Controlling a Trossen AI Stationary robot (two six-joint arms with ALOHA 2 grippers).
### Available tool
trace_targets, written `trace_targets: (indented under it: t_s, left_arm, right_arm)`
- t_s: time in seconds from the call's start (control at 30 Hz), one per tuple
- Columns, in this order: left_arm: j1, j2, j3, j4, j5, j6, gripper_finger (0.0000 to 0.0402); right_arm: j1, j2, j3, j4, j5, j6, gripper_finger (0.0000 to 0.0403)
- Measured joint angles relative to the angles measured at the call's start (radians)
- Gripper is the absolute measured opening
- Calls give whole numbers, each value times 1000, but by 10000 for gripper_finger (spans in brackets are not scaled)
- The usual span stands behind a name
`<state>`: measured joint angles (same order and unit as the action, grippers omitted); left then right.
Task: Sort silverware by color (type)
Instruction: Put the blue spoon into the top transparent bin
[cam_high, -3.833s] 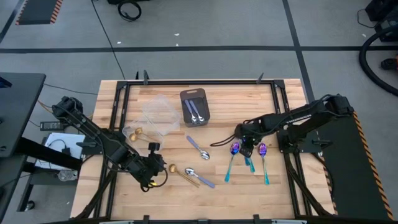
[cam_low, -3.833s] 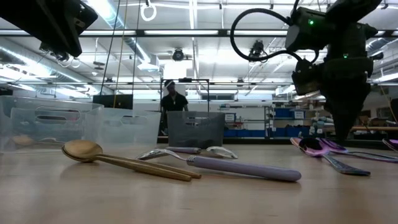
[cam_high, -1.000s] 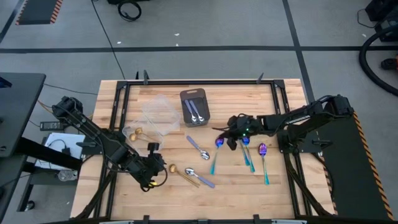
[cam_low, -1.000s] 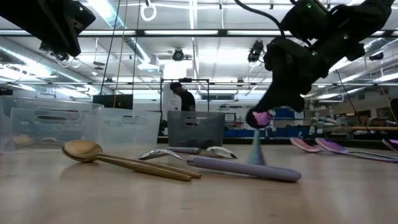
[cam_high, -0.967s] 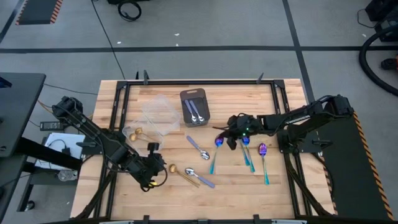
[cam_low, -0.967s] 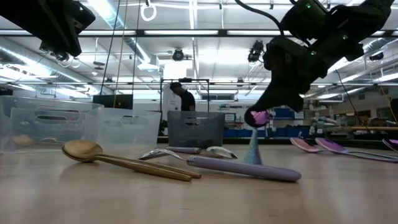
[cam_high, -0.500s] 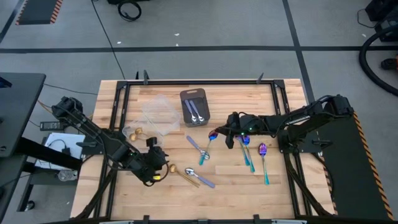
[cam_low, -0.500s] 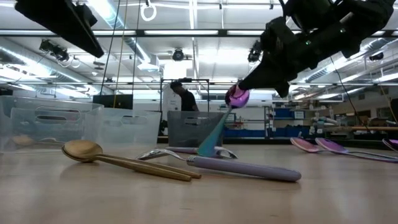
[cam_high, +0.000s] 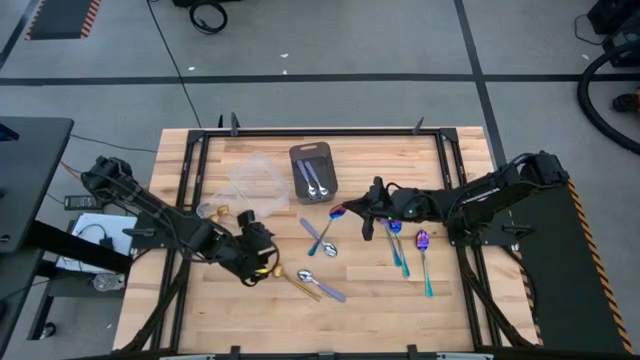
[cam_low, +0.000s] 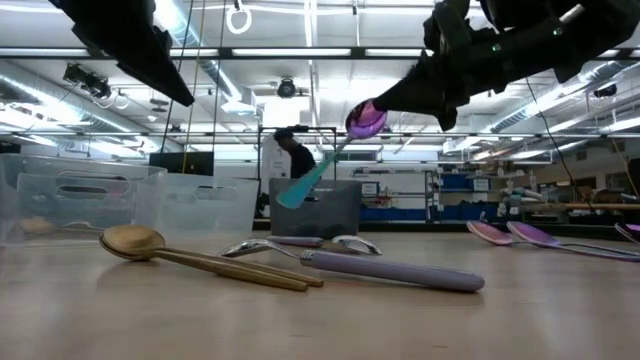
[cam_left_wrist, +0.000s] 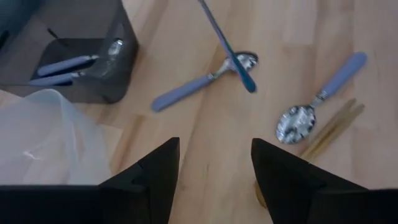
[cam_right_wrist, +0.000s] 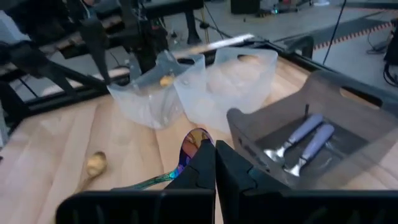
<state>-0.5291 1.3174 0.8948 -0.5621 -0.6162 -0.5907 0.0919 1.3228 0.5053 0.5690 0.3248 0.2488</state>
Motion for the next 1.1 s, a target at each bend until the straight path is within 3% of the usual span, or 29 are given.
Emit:
trace_targets:
  t_s: [0.3, 1.1]
  left_arm:
    - [10, 0, 0, 42, -91, 34, 208]
    - [62, 0, 0, 94, -100, 27, 208]
  right_arm:
    - [25, 0, 0, 52, 27, -24, 4]
    - [38, 0, 0, 118, 101, -116, 4]
